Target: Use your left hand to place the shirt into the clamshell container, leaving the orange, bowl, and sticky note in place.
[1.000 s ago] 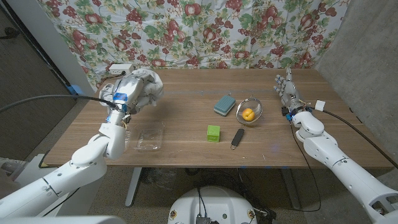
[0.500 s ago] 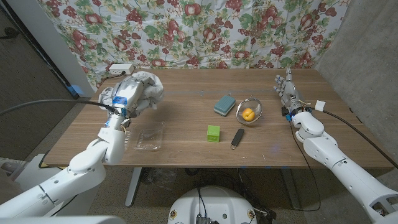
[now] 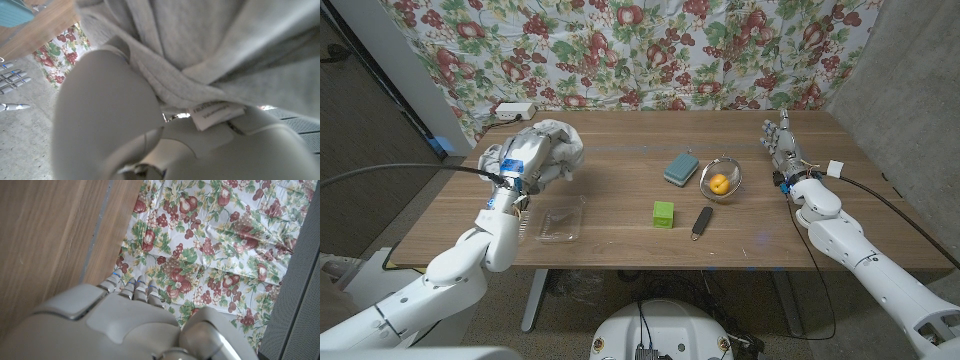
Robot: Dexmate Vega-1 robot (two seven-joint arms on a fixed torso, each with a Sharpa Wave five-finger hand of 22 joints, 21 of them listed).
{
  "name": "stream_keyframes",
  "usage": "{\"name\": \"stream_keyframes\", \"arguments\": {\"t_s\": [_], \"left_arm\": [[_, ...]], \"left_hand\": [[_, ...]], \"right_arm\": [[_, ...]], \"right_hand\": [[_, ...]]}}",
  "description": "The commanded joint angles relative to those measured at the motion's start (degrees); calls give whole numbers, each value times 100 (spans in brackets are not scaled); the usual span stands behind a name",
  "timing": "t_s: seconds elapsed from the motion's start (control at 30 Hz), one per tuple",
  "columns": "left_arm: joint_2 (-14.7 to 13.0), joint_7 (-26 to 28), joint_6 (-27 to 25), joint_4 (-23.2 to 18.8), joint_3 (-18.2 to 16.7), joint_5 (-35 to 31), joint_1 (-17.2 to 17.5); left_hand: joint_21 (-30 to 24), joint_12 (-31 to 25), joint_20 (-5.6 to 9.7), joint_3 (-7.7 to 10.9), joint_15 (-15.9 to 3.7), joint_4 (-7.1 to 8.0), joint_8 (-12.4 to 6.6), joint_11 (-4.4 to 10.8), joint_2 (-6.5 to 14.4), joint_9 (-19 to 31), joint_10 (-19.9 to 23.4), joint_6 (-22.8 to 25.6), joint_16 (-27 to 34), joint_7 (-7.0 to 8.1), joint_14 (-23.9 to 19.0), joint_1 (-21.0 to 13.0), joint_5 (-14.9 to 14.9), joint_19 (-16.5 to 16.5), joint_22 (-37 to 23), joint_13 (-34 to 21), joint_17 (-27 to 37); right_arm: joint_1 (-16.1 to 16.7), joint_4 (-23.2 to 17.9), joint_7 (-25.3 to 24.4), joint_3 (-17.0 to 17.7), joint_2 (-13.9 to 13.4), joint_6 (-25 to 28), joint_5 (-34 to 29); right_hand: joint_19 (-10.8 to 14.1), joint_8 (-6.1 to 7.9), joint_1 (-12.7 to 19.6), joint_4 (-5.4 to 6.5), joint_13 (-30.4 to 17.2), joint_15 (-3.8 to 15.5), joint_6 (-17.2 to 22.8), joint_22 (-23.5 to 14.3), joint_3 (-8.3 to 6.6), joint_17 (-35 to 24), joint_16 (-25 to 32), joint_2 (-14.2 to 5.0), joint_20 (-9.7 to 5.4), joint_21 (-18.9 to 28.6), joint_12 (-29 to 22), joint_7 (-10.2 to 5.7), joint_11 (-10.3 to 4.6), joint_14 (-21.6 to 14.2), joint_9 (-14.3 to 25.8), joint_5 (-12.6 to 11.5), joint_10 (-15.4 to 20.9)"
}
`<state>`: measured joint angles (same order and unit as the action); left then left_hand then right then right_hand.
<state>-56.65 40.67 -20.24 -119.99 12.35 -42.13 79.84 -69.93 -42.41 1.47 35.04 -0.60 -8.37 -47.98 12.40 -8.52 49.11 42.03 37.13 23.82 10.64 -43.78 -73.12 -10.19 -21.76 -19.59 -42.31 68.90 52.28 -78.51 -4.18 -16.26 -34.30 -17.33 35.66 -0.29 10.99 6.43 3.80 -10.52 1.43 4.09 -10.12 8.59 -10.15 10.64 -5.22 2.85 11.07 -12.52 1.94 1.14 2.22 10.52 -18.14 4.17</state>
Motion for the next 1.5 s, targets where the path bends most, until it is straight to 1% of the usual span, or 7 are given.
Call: {"name": "stream_keyframes", "arguments": {"t_s": [0.03, 0.3, 0.67, 0.9, 1.17, 1.5], "left_arm": [[63, -107, 0, -189, -152, 9, 328], [119, -88, 36, -235, -252, -34, 473], [230, -35, 27, -367, -473, -81, 856], [342, -25, -12, -432, -578, -139, 1055], [432, -20, -1, -423, -647, -206, 1175], [527, -91, -73, -432, -744, -257, 1319]], "left_hand": [[-27, -90, 838, 865, -1283, -135, -24, -48, 365, -6, 174, 32, 0, 18, -849, -384, -28, -62, 16, -2076, 12], [-26, -107, 827, 870, -1283, -130, -37, -48, 366, -7, 194, 39, -1, 31, -845, -360, -26, -46, 50, -2076, 18], [-29, -99, 821, 873, -1284, -127, -29, -45, 370, -20, 200, -9, -1, 47, -843, -326, -20, -12, 112, -2029, 21], [-45, -109, 823, 866, -1285, -121, -21, -45, 382, -22, 216, -46, -3, 73, -834, -309, -15, -7, 129, -2022, 23], [-64, -108, 832, 852, -1286, -119, -27, -46, 404, -5, 205, -83, -3, 63, -810, -297, -13, 18, 150, -2008, 31], [-90, -119, 848, 831, -1287, -125, -32, -48, 434, 6, 186, -110, 2, 95, -782, -299, -15, 54, 171, -2012, 42]], "right_arm": [[22, -19, -60, 54, -19, 31, 29], [31, -48, -89, 62, -39, 84, 34], [115, -124, -177, 94, -67, 93, 16], [95, -111, -182, 77, -59, 127, 8], [31, -56, -163, 48, -51, 121, -35], [75, -108, -222, 72, -74, 186, -13]], "right_hand": [[-6, 0, -11, -17, -25, 25, 35, -14, 4, -6, -15, -3, -10, 24, 5, 17, 6, 31, 9, 4, 22], [-5, -2, -12, -18, -25, 27, 30, -14, 3, -6, -16, -2, -7, 23, 5, 16, 5, 32, 9, 3, 21], [-8, -5, -14, -20, -25, 29, 23, -13, 3, -6, -16, 1, -4, 20, 5, 17, 6, 32, 9, 1, 21], [-8, -6, -14, -20, -24, 33, 21, -13, 1, -6, -16, 0, -5, 20, 6, 16, -1, 31, 9, 0, 18], [-7, -4, -14, -21, -24, 29, 25, -13, -1, -6, -16, -2, -6, 19, 6, 11, 11, 31, 9, -1, 20], [-6, -4, -16, -22, -24, 26, 25, -13, -2, -6, -17, -2, -6, 19, 6, 12, 18, 31, 10, -3, 21]]}}
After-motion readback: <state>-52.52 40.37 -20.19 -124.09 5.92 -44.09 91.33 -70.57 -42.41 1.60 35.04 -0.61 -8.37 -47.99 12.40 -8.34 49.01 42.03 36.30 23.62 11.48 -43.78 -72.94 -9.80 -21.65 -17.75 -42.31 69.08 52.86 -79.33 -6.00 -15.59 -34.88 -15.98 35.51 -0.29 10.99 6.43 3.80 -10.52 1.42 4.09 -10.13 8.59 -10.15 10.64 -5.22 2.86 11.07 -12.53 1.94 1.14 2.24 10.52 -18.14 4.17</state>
